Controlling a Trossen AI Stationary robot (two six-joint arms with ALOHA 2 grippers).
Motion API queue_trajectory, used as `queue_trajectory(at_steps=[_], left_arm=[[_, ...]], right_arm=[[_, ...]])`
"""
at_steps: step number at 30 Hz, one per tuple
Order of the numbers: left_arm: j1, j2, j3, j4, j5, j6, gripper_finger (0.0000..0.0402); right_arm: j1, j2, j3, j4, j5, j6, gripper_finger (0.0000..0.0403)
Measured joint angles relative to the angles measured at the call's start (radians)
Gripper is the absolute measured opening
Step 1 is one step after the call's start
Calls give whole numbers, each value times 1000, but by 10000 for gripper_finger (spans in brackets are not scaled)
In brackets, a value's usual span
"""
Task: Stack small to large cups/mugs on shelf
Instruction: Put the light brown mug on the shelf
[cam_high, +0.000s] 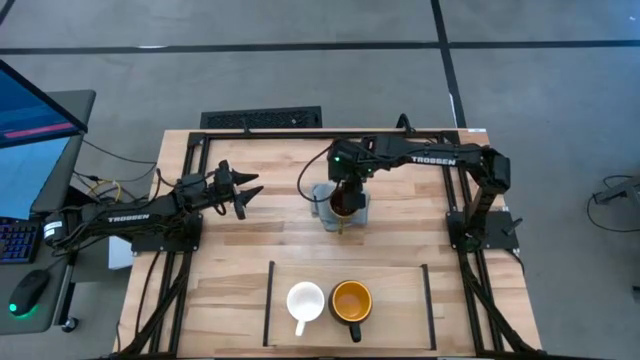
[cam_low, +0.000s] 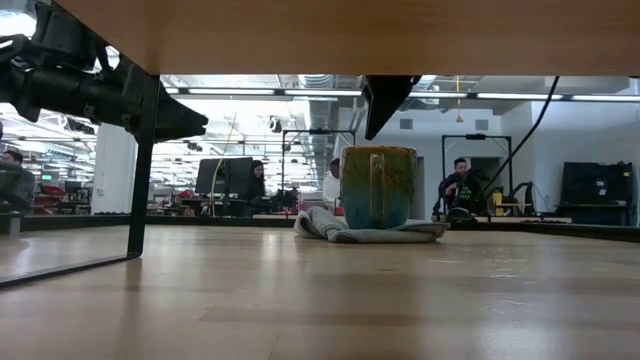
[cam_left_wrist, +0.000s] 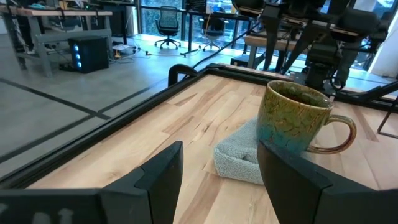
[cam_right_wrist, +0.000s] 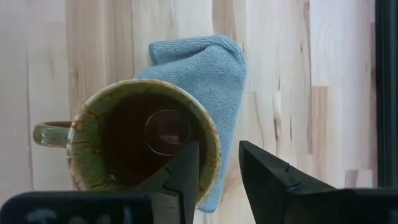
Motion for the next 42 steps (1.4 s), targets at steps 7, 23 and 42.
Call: queue_trajectory(at_steps=[7, 23, 42], left_arm=[[0, 0, 0, 0, 0, 0, 197], [0, 0, 0, -2, -26, 0, 197], [0, 0, 0, -3, -26, 18, 197]], right_arm=[[6, 0, 0, -7, -2, 21, 139], [5, 0, 0, 8, -1, 85, 145], [12, 0, 0, -12, -1, 91, 307]])
